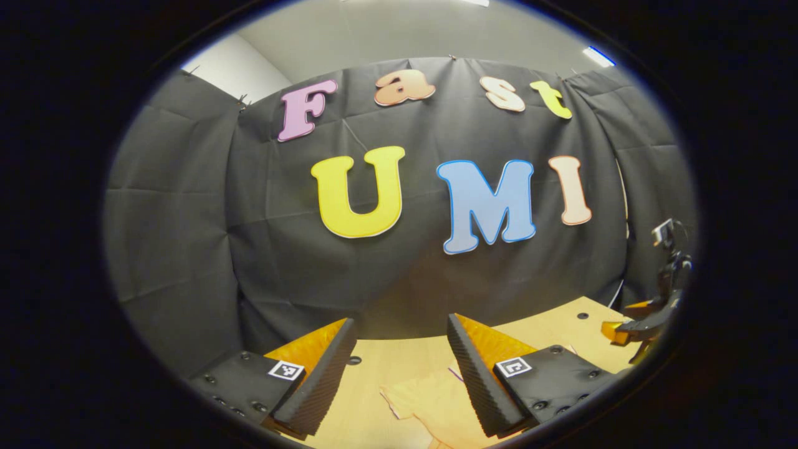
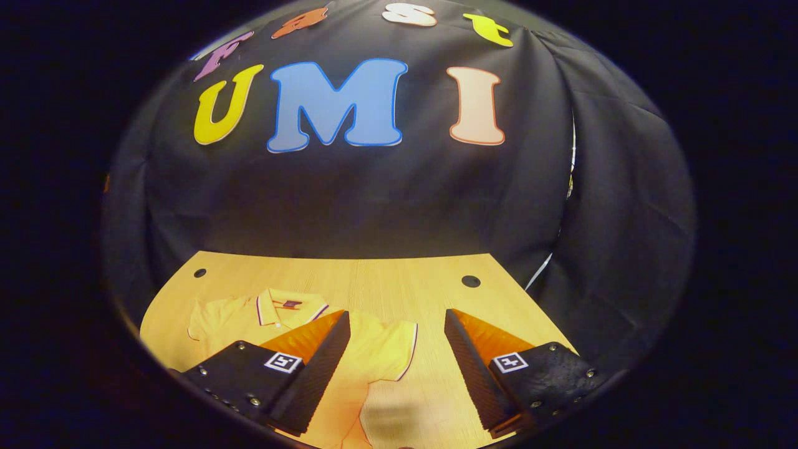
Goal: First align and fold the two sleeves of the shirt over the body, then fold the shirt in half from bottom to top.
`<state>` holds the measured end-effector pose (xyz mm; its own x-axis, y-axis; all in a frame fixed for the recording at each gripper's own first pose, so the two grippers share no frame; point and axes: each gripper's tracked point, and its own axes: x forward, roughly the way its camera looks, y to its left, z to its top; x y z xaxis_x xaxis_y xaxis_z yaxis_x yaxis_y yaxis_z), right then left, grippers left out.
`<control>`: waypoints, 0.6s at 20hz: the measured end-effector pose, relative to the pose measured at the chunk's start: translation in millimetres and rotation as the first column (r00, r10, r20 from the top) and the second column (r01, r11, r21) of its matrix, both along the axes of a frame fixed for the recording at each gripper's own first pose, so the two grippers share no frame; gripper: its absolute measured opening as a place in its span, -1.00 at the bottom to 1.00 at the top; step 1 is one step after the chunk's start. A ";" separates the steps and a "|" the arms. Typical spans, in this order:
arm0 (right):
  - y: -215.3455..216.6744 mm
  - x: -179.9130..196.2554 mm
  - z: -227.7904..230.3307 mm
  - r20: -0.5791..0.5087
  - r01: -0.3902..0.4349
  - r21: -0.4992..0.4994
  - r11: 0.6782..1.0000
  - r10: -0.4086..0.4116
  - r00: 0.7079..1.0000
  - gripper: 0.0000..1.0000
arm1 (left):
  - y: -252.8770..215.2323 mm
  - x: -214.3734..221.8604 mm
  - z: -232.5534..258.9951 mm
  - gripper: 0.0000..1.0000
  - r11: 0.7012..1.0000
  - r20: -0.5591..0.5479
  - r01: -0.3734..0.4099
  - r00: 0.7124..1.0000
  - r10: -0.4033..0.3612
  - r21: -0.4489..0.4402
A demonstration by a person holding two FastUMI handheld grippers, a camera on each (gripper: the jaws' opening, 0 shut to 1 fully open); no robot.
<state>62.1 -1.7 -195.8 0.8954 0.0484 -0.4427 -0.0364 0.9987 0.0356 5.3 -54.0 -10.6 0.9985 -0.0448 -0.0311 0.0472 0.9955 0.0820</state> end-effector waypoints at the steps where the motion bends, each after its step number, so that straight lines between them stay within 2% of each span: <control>1: 0.8 3.4 -15.5 -0.037 -0.006 0.006 1.000 0.006 0.999 0.92 | -0.2 0.2 0.2 0.93 1.000 -0.003 -0.002 1.000 0.002 -0.002; 8: -5.1 24.0 -118.0 -0.242 0.003 0.013 1.000 0.000 0.970 0.92 | 3.0 2.5 -5.8 0.93 1.000 -0.028 -0.022 0.999 0.022 0.008; 12: -2.8 34.7 -156.4 -0.324 0.000 0.021 1.000 0.007 0.946 0.92 | 6.6 4.3 -10.4 0.93 0.999 -0.043 -0.036 0.998 0.036 0.020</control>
<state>96.8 -4.5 -352.2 0.7038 0.0634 -0.7076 -0.0226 0.9975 0.0669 9.6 -47.4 -21.0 0.9971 -0.0077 -0.0752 0.0152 0.9949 0.0994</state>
